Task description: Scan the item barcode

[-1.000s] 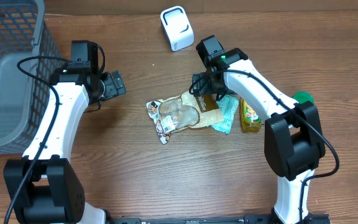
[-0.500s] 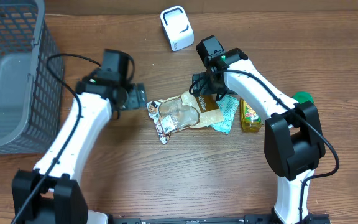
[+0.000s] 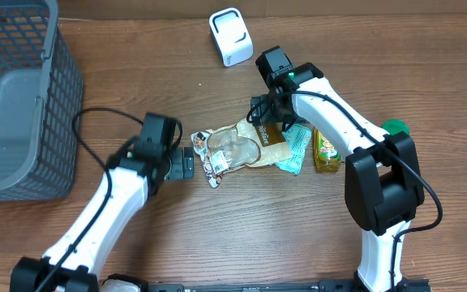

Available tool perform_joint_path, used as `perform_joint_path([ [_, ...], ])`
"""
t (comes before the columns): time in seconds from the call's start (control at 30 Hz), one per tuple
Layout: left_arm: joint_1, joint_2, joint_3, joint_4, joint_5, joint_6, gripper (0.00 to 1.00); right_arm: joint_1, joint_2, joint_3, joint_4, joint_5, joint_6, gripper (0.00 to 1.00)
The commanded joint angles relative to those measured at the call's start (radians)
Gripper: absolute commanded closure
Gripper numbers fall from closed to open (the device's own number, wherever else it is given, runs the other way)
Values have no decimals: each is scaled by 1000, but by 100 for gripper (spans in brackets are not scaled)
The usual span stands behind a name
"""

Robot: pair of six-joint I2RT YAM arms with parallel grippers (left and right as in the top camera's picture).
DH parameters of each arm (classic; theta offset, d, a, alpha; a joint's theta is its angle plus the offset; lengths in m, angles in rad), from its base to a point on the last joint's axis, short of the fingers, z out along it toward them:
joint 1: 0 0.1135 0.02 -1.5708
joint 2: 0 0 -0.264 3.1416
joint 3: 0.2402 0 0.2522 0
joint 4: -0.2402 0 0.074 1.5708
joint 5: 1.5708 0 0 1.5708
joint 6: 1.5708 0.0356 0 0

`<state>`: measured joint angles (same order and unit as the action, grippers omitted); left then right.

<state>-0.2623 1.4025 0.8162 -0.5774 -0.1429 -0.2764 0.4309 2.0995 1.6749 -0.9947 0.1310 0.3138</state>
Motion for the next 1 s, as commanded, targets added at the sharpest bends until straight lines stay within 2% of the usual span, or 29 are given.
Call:
perform_joint_path([
  [0.0,2,-79,-111,122,6,17,0,-7,-10,-10,3,7,5,0],
  [0.17,7,-182,-286,381,34,14,0,-7,-10,-10,3,7,5,0],
  [0.33,55,-267,-431,542,126,14,1,-7,-10,-10,3,6,5,0],
  [0.47,131,-324,-511,637,223,14,0,-7,-10,-10,3,7,5,0],
  [0.57,184,-377,-547,645,269,15,1,-7,-10,-10,3,7,5,0],
  [0.73,209,-478,-619,651,274,15,1,-7,-10,-10,3,7,5,0],
  [0.97,211,-632,-787,827,296,10,1,-7,-10,-10,3,7,5,0],
])
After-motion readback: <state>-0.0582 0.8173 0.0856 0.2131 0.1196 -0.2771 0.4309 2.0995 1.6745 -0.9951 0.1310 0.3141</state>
